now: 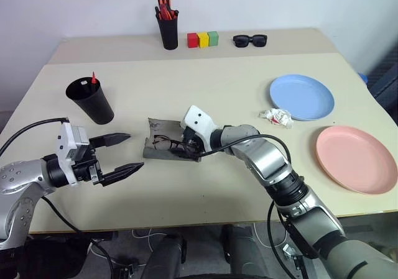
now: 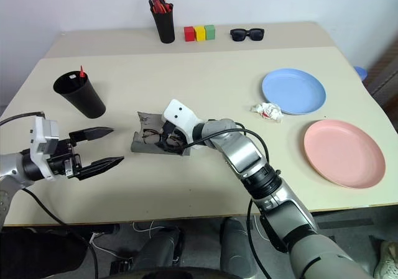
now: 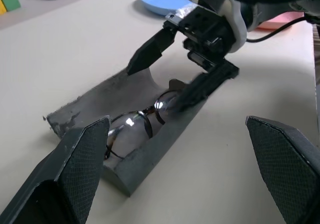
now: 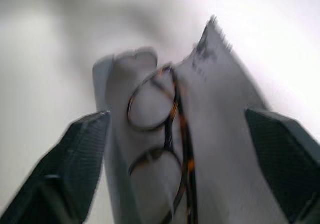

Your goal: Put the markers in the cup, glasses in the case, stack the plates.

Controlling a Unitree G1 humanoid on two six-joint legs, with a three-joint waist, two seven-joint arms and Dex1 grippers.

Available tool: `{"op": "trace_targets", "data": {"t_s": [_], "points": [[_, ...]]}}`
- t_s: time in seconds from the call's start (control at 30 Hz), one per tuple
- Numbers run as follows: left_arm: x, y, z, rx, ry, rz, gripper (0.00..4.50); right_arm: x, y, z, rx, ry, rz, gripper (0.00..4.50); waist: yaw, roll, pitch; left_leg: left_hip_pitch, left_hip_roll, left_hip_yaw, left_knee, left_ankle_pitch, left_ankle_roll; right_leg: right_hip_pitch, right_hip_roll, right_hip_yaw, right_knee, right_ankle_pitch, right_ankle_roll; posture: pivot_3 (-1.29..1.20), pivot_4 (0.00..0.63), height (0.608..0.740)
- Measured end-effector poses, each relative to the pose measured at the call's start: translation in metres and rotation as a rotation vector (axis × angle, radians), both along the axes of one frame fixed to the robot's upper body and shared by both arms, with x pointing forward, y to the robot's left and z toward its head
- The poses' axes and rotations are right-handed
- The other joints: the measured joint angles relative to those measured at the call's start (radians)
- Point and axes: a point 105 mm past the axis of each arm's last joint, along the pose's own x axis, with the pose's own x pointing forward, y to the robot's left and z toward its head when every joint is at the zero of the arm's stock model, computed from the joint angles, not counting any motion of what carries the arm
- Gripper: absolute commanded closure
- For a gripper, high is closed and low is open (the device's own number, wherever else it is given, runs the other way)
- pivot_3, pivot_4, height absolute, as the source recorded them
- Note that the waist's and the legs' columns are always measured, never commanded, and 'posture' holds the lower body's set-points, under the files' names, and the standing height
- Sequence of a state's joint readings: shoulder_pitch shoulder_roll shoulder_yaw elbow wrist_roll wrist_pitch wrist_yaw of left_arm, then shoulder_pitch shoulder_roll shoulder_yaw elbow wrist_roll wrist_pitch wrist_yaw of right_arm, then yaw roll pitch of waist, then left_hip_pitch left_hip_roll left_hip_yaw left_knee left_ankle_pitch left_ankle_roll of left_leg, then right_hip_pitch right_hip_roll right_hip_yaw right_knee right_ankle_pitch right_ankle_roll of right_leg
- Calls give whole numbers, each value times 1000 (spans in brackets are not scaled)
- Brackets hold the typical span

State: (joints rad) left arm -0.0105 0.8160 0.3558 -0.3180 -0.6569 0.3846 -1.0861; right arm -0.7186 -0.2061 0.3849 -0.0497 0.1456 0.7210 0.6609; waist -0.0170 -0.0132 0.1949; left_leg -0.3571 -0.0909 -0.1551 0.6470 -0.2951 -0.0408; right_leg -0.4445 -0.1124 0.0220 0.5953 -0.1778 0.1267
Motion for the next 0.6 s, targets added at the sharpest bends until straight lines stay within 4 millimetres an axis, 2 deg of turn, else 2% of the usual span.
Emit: {"op": "trace_targets", "data": {"t_s": [0.07,0.17,0.23,0.3,0.4,0.47,0.5,0.6], "points": [[9,-3,5,-17,-27,16,0,-2,1,20,106,-20,18,63,3,0,0,0,0,0,0,0,0,0,0,0,0,0,0,0,150,740],[24,-8,12,-48,-61,43,0,-12,-4,63,337,-66,82,63,2,0,0,0,0,-1,0,0,0,1,0,0,0,0,0,0,150,740],[39,-12,20,-73,-97,75,559,-16,-17,80,438,-102,95,0,6,0,0,1,-1,-1,0,0,0,1,0,0,0,0,0,0,150,740],[63,-11,31,-91,-155,145,1414,-16,-36,79,464,-123,72,0,10,-2,-1,1,-1,-3,1,1,-1,3,0,-2,-1,0,0,0,150,740],[98,-13,38,-58,-211,247,2899,-12,-60,61,418,-108,20,0,6,-2,-1,1,-2,-2,1,1,-2,3,0,-1,0,0,0,0,150,740],[123,-19,41,-57,-221,313,4051,-12,-67,55,397,-105,6,0,1,-2,-1,1,-1,-1,1,1,-2,2,0,-1,0,0,0,0,150,740],[132,-25,41,-52,-216,326,4457,-12,-68,55,394,-107,8,0,-4,-2,-1,1,-1,-1,1,1,-2,1,1,-1,0,0,0,0,150,740],[157,-45,33,-16,-141,327,4457,-15,-63,55,387,-113,24,0,-7,-2,-1,0,-1,-1,1,1,-2,1,1,-1,0,0,0,0,150,740]]}}
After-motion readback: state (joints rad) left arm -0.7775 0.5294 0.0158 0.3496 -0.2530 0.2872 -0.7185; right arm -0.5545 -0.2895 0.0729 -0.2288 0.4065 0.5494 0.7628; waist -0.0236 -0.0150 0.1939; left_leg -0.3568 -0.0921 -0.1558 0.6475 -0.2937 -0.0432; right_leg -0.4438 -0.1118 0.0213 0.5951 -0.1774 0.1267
